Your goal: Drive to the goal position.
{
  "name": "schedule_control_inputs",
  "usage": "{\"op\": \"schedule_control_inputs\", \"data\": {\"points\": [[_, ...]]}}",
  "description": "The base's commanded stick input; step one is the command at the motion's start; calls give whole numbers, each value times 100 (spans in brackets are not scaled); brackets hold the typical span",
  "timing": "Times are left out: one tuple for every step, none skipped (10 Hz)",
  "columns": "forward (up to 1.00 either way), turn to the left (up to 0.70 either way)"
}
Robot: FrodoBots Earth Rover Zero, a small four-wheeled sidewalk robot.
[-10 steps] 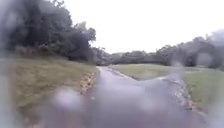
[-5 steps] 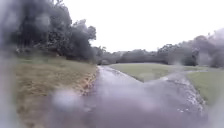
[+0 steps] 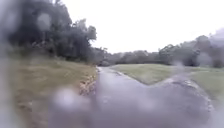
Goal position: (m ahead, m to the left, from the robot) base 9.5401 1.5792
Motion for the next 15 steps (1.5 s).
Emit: {"op": "schedule_control_inputs", "data": {"points": [[85, 0], [85, 0], [85, 0], [85, 0], [85, 0], [85, 0], [85, 0], [85, 0], [85, 0], [85, 0], [85, 0], [85, 0], [85, 0], [85, 0], [85, 0]]}}
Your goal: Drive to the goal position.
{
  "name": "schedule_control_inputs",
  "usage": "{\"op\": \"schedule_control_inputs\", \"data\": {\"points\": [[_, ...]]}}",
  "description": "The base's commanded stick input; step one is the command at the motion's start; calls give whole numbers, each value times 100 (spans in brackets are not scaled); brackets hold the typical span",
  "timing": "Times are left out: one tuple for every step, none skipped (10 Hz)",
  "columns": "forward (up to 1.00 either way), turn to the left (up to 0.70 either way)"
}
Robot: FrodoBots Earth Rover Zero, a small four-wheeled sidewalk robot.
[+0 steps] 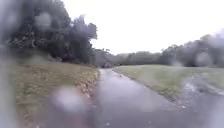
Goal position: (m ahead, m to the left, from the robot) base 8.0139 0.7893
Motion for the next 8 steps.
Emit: {"op": "schedule_control_inputs", "data": {"points": [[85, 0], [85, 0], [85, 0], [85, 0], [85, 0], [85, 0], [85, 0], [85, 0]]}}
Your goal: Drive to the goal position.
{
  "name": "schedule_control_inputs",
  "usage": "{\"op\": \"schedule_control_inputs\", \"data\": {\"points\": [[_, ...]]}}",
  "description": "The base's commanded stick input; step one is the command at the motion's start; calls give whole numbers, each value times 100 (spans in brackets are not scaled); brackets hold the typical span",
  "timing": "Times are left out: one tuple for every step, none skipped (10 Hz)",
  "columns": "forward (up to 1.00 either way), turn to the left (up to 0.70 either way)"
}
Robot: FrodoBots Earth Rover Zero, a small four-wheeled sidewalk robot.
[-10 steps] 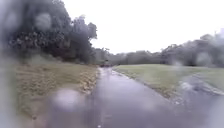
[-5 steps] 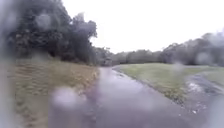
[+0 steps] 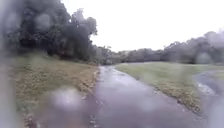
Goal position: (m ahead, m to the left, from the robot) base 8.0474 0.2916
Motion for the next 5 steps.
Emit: {"op": "schedule_control_inputs", "data": {"points": [[85, 0], [85, 0], [85, 0], [85, 0], [85, 0]]}}
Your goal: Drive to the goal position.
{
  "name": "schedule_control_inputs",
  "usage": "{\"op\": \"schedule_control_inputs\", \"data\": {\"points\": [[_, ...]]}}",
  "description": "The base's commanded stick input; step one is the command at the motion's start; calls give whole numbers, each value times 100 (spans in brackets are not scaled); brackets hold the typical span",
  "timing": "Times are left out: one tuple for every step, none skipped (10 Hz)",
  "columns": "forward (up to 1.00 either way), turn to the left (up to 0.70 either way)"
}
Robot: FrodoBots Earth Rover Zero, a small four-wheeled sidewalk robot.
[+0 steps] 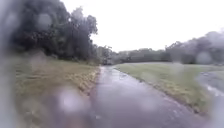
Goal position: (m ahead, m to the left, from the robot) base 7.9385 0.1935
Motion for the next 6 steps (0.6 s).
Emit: {"op": "schedule_control_inputs", "data": {"points": [[85, 0], [85, 0], [85, 0], [85, 0], [85, -1], [85, -22]]}}
